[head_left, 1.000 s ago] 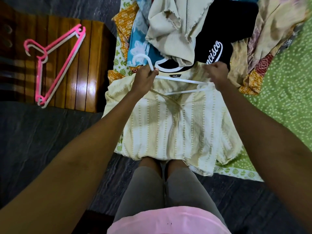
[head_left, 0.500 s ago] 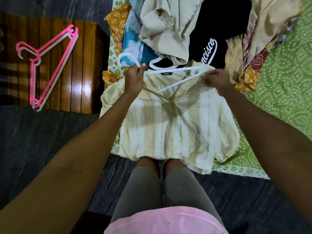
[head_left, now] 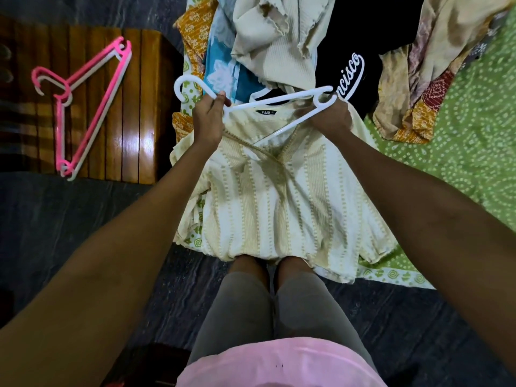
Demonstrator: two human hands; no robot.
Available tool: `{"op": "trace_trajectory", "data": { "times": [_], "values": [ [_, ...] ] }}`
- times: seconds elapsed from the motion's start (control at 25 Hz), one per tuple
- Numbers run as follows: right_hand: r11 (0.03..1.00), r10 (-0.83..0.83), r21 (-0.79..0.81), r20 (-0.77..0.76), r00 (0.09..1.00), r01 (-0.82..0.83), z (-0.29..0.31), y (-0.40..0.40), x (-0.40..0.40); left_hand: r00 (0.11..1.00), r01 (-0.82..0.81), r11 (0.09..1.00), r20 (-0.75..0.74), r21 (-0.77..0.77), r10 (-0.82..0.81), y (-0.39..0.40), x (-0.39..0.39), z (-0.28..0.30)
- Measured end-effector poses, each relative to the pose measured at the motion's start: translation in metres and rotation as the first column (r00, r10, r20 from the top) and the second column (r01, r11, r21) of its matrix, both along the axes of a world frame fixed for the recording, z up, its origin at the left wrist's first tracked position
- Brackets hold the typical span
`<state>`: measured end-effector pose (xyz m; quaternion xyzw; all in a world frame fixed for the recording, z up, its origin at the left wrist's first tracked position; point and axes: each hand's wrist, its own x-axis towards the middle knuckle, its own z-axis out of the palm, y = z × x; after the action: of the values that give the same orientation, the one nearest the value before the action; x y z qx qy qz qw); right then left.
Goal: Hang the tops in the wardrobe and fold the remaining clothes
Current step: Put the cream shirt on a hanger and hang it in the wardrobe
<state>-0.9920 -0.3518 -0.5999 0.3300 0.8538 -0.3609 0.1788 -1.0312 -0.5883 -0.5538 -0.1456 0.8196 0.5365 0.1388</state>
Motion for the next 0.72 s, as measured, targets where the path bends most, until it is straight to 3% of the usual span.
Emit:
{"op": "trace_trajectory", "data": {
  "times": [0.08, 0.12, 0.24, 0.32, 0.6, 0.72],
  "values": [
    [0.998, -0.062, 0.025, -0.006, 0.998, 0.063, -0.004, 0.002, 0.001, 1.000, -0.008, 1.000, -0.002, -0.011, 0.008, 0.003, 0.001, -0.002],
    [0.986, -0.167, -0.034, -0.042, 0.985, 0.166, -0.008, 0.007, 0.003, 1.000, -0.015, 1.000, -0.004, -0.019, 0.015, 0.004, 0.002, -0.004],
    [0.785, -0.586, -0.269, -0.032, 0.810, 0.557, -0.002, 0.024, 0.017, 1.000, 0.015, 0.999, -0.002, -0.029, -0.015, 0.008, 0.008, -0.005],
    [0.760, -0.630, -0.252, -0.057, 0.775, 0.599, 0.000, 0.031, 0.023, 0.997, 0.074, 0.996, -0.011, -0.048, -0.075, 0.009, 0.013, -0.005],
    [0.969, -0.223, 0.019, -0.365, 0.904, 0.247, 0.023, 0.025, 0.015, 0.960, 0.257, 0.953, -0.071, -0.163, -0.271, 0.017, 0.028, -0.001],
    [0.997, -0.031, 0.060, -0.340, 0.940, 0.054, 0.044, 0.003, 0.016, 0.953, 0.249, 0.943, -0.114, -0.222, -0.279, 0.020, 0.033, -0.002]
  ]
}}
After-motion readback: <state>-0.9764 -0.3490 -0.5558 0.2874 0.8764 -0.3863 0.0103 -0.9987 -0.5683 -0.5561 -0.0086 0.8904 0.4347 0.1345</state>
